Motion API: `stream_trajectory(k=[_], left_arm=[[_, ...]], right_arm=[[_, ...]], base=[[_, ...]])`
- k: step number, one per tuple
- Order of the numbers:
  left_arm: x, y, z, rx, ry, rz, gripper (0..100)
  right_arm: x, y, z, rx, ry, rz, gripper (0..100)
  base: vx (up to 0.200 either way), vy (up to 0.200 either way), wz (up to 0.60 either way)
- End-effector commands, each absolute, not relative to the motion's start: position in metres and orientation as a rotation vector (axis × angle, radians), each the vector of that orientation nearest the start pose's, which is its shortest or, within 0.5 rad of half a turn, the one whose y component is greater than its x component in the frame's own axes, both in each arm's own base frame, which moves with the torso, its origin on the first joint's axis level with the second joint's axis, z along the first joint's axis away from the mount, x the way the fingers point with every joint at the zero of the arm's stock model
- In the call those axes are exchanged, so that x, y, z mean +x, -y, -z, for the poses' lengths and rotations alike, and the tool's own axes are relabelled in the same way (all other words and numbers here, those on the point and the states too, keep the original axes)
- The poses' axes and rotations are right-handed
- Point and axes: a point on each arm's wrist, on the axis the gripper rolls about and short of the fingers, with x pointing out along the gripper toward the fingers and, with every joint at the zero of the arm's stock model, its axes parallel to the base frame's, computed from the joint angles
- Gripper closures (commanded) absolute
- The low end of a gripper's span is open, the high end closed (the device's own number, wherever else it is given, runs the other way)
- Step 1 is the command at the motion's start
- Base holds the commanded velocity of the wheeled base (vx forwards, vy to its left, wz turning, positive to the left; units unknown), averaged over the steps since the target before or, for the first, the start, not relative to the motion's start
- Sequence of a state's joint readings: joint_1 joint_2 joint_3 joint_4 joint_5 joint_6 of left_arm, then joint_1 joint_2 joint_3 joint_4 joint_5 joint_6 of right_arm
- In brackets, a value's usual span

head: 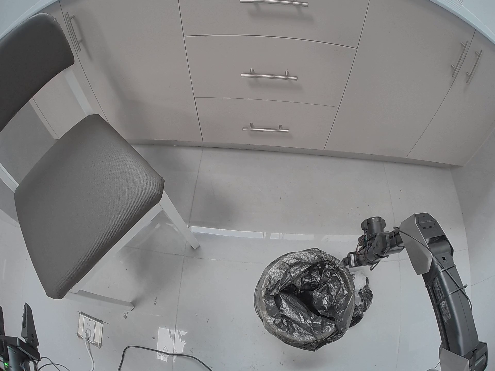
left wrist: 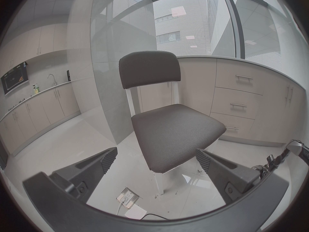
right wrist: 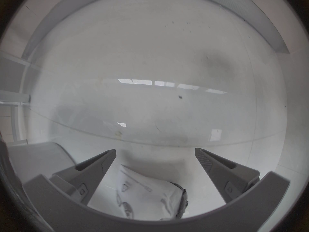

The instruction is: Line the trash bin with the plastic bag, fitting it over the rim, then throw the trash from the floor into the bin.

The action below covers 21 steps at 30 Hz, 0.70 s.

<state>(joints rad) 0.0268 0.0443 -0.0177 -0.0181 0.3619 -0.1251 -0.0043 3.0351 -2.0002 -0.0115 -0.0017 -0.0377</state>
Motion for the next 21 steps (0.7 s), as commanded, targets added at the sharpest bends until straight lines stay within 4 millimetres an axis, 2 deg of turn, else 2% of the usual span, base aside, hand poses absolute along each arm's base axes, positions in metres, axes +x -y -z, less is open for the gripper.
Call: stream_trajectory(k=[1,7,17,21], left_arm=[[-0.022,-0.007,-0.083,-0.122,0.011,-0.39,0],[-0.022,-0.007,-0.083,-0.124,0.014,-0.388,0],[-0.022,-0.007,-0.083,-0.124,0.014,-0.385,0],[-0.022,-0.007,-0.083,-0.123,0.015,-0.385,0]], right_arm=[[0.515,-0.003,0.134,-0.026,-0.958,-0.063,0],[0.511,-0.004,0.137,-0.026,-1.007,-0.07,0],[0.498,-0.005,0.155,-0.042,-1.142,-0.083,0],[0.483,-0.002,0.184,-0.04,-1.257,-0.071,0]], base=[[0.0,0.0,0.0],[0.0,0.0,0.0],[0.0,0.0,0.0],[0.0,0.0,0.0]])
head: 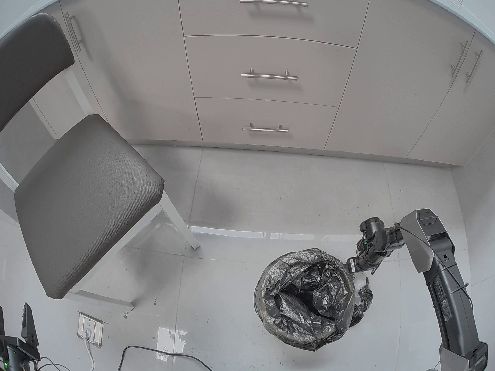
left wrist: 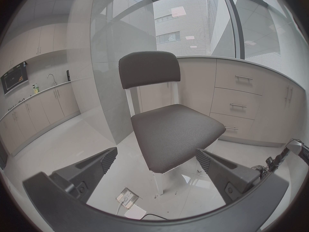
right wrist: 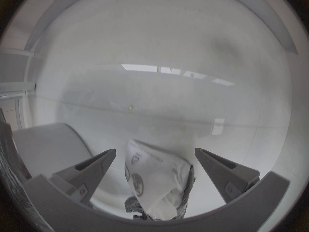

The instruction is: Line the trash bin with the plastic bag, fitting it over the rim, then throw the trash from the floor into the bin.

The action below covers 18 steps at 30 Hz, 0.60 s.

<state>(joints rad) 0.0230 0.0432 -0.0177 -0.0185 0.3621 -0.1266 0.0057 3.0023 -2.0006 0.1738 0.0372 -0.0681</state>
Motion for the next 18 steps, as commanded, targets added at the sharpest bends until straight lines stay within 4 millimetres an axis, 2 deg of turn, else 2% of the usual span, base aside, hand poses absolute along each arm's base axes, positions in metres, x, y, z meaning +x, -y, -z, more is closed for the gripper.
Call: stream_trajectory(k=[1,5,17,18], left_arm=[[-0.022,-0.007,-0.083,-0.123,0.018,-0.383,0],[-0.023,-0.008,-0.083,-0.125,0.023,-0.385,0],[-0.023,-0.008,-0.083,-0.128,0.029,-0.38,0],[-0.023,-0.008,-0.083,-0.128,0.031,-0.381,0]], right_arm=[[0.479,-0.002,0.19,-0.037,-1.286,-0.07,0],[0.47,-0.002,0.197,-0.053,-1.363,-0.059,0],[0.467,-0.002,0.206,-0.075,-1.375,-0.026,0],[0.467,-0.002,0.206,-0.075,-1.375,-0.026,100]], base=[[0.0,0.0,0.0],[0.0,0.0,0.0],[0.0,0.0,0.0],[0.0,0.0,0.0]])
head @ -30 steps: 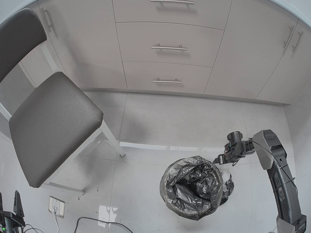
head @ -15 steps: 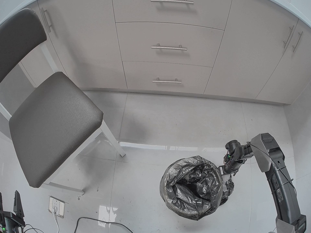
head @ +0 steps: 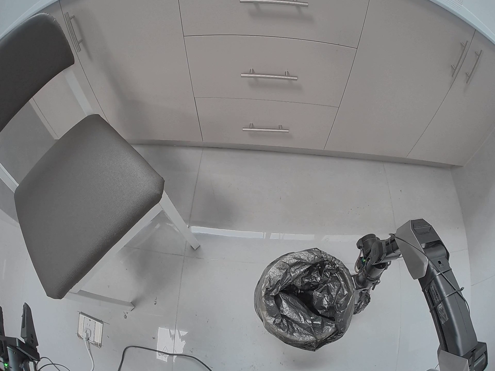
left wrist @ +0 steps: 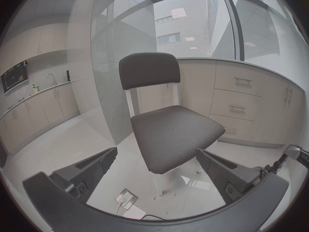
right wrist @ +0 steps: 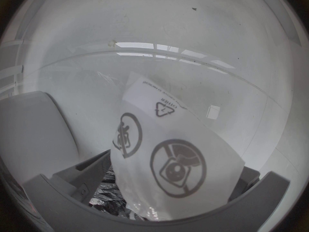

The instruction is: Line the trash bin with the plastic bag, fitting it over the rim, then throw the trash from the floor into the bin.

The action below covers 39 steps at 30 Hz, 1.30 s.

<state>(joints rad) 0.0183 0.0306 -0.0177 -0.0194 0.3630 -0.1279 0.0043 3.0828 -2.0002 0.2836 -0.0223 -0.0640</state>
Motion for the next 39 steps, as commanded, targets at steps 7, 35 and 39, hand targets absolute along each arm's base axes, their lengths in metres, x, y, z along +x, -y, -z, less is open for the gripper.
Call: stream_trajectory(k=[7,35,39], left_arm=[[-0.023,-0.008,-0.083,-0.128,0.031,-0.38,0],[-0.023,-0.004,-0.082,-0.07,-0.015,-0.183,0],[-0.023,-0.003,-0.082,-0.058,-0.019,-0.137,0]], right_arm=[[0.467,-0.001,0.206,-0.079,-1.372,-0.019,100],[0.498,0.021,0.113,0.158,-1.179,0.018,100],[0.503,0.027,0.083,0.189,-1.12,0.028,100]], base=[[0.0,0.0,0.0],[0.0,0.0,0.0],[0.0,0.0,0.0]])
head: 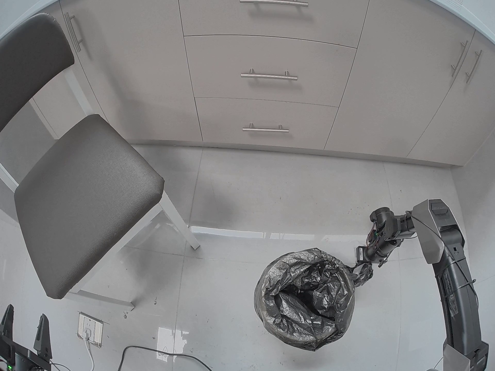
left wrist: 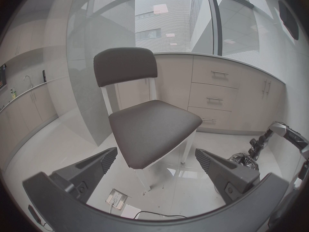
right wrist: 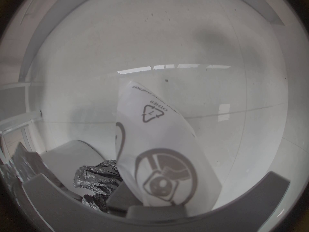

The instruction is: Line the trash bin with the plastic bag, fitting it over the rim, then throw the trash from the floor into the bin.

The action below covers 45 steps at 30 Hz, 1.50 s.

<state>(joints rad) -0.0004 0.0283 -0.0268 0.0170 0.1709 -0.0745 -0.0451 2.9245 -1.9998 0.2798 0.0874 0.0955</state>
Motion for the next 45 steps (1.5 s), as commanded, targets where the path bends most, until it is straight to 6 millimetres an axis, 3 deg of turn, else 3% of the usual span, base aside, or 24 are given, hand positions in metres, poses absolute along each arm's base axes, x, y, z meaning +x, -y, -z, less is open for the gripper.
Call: stream_trajectory(k=[1,6,7,8,9,10,13,18,26,30,40,45], left_arm=[[-0.023,-0.003,-0.082,-0.061,-0.019,-0.133,0],[-0.022,-0.003,-0.082,-0.065,-0.026,-0.127,0],[-0.022,-0.003,-0.082,-0.065,-0.026,-0.127,0],[-0.022,-0.003,-0.082,-0.065,-0.023,-0.127,0],[-0.023,-0.003,-0.082,-0.066,-0.02,-0.125,0],[-0.023,-0.003,-0.082,-0.068,-0.016,-0.126,0],[-0.024,-0.003,-0.082,-0.069,0.0,-0.13,0],[-0.024,-0.003,-0.082,-0.069,0.0,-0.127,0],[-0.023,0.0,-0.075,0.005,-0.006,-0.005,0],[-0.023,0.0,-0.076,-0.031,-0.006,-0.012,0],[-0.023,0.0,-0.075,-0.025,-0.004,-0.012,0],[-0.023,0.0,-0.075,-0.026,-0.004,-0.012,0]], right_arm=[[0.504,0.029,0.072,0.201,-1.1,0.014,100],[0.507,0.043,-0.015,0.19,-0.931,-0.102,100],[0.507,0.045,-0.022,0.184,-0.917,-0.108,100],[0.503,0.049,-0.059,0.141,-0.84,-0.137,100],[0.502,0.049,-0.068,0.132,-0.821,-0.143,100],[0.497,0.049,-0.099,0.115,-0.757,-0.153,100],[0.481,0.046,-0.159,0.103,-0.638,-0.188,100],[0.435,0.032,-0.214,0.109,-0.579,-0.309,100],[0.382,-0.022,-0.257,0.051,-0.526,-0.446,100],[0.367,-0.046,-0.264,0.034,-0.523,-0.512,100],[0.34,-0.095,-0.246,0.0,-0.607,-0.647,100],[0.335,-0.119,-0.22,-0.019,-0.694,-0.702,100]], base=[[0.0,0.0,0.0],[0.0,0.0,0.0],[0.0,0.0,0.0],[0.0,0.0,0.0],[0.0,0.0,0.0],[0.0,0.0,0.0],[0.0,0.0,0.0],[0.0,0.0,0.0],[0.0,0.0,0.0],[0.0,0.0,0.0],[0.0,0.0,0.0],[0.0,0.0,0.0]])
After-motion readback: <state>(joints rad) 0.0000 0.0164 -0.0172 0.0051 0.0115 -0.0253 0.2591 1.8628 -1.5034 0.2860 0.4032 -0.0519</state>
